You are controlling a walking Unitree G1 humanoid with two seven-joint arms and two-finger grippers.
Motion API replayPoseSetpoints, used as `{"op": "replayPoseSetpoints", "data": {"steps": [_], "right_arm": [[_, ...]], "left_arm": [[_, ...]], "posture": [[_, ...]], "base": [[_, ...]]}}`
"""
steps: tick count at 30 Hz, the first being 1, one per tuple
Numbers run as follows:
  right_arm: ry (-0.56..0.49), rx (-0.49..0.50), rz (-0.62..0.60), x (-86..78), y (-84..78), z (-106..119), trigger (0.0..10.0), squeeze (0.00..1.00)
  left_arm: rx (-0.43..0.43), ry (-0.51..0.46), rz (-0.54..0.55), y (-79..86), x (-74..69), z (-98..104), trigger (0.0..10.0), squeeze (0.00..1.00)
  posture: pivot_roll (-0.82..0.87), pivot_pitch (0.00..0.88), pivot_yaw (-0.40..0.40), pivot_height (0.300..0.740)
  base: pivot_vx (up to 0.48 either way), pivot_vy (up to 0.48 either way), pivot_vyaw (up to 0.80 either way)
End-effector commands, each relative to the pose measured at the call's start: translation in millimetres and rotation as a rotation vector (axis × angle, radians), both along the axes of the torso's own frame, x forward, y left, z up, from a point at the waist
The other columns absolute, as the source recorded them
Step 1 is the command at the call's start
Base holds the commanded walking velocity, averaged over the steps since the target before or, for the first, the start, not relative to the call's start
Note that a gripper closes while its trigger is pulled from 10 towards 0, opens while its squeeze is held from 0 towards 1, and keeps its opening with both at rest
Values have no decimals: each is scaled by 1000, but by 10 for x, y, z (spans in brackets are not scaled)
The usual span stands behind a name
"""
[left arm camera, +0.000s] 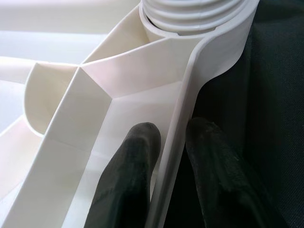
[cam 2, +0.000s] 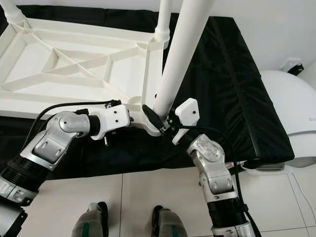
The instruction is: Building children table
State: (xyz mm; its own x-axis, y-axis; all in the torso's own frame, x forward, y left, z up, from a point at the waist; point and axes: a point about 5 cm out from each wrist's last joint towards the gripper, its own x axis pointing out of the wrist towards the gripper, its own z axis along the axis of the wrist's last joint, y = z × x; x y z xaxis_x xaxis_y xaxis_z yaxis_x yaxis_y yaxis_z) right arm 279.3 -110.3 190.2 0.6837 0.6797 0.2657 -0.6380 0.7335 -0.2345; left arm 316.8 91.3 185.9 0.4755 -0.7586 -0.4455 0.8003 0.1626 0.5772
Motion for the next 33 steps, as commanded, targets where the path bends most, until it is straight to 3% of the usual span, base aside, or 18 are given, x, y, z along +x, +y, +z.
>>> {"op": "replayPoseSetpoints", "data": {"steps": [1,16,33], "right_arm": [[165,-40,13,-44,107,-337,10000,0],[165,33,-111,-59,111,-322,10000,0],[162,37,-144,-45,99,-316,10000,0]], "left_arm": [[1,-3,42,12,25,-38,10000,0],[3,-3,36,3,24,-41,10000,0],[4,-6,34,-4,30,-37,10000,0]], "posture": [[101,246,-62,740],[100,242,-59,740],[99,239,-60,740]], "base": [[0,0,0],[0,0,0],[0,0,0]]}}
